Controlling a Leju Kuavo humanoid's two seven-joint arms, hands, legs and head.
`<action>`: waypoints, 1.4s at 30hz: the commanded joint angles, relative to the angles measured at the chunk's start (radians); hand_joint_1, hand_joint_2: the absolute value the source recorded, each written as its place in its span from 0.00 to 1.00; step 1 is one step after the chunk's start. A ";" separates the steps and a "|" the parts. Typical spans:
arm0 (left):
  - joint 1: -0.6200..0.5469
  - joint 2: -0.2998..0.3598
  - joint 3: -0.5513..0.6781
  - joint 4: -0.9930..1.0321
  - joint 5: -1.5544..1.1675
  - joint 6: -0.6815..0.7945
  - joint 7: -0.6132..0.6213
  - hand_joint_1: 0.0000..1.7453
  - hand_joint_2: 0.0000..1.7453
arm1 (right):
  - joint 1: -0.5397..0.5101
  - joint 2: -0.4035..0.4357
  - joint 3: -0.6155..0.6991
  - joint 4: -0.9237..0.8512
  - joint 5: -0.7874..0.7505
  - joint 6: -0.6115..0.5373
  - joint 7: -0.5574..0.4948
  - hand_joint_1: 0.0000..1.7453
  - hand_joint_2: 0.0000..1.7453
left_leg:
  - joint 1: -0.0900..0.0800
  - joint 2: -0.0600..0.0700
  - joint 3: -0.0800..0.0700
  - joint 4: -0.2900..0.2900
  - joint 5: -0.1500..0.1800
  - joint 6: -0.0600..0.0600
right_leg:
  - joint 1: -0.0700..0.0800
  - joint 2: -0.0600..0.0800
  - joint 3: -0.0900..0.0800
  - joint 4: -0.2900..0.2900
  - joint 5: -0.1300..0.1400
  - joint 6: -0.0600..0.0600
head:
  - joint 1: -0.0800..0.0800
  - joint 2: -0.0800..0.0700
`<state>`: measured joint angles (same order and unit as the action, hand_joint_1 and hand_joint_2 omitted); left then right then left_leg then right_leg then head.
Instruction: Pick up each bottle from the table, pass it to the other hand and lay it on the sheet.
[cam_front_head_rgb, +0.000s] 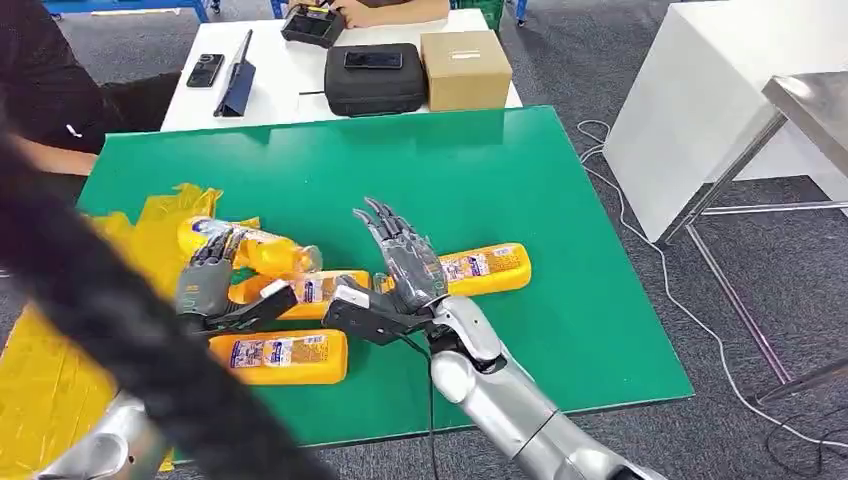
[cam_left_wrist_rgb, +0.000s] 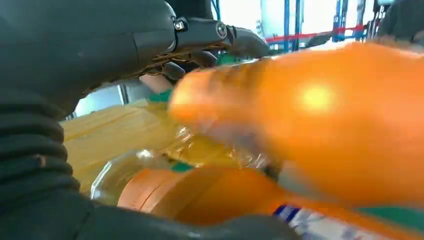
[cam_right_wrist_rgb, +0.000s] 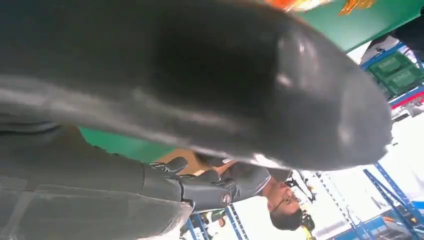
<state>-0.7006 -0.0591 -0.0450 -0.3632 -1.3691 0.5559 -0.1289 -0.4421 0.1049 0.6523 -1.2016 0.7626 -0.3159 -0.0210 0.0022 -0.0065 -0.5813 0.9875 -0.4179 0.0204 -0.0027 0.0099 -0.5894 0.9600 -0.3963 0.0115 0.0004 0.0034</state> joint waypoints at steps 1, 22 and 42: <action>-0.006 0.026 -0.014 0.096 0.047 -0.049 -0.027 0.00 0.00 | -0.055 -0.031 0.054 0.050 -0.014 0.009 -0.007 0.00 0.00 | 0.000 0.002 0.003 -0.001 -0.001 -0.001 | 0.000 0.001 0.002 -0.001 -0.001 0.000 | 0.000 0.000; -0.001 -0.017 0.218 0.025 0.388 -0.028 -0.254 0.00 0.00 | -0.044 -0.031 0.051 0.074 -0.022 0.008 -0.007 0.00 0.00 | 0.000 0.001 0.002 -0.001 -0.001 -0.001 | 0.000 0.000 0.002 -0.001 -0.001 0.000 | 0.000 0.000; 0.579 -0.144 0.074 -1.204 1.627 -0.093 -0.418 0.00 0.00 | 0.097 -0.009 0.135 0.129 0.047 0.197 0.090 0.00 1.00 | 0.000 0.003 0.001 -0.001 -0.006 -0.001 | 0.000 0.004 -0.001 -0.002 -0.004 0.003 | 0.000 0.000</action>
<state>-0.1851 -0.1964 0.0821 -1.4338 0.2292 0.4696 -0.5539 -0.3552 0.1003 0.7118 -1.1452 0.7793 -0.1538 0.0370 0.0023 -0.0043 -0.5839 0.9874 -0.4227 0.0202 -0.0027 0.0139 -0.5931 0.9594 -0.3998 0.0139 0.0004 0.0034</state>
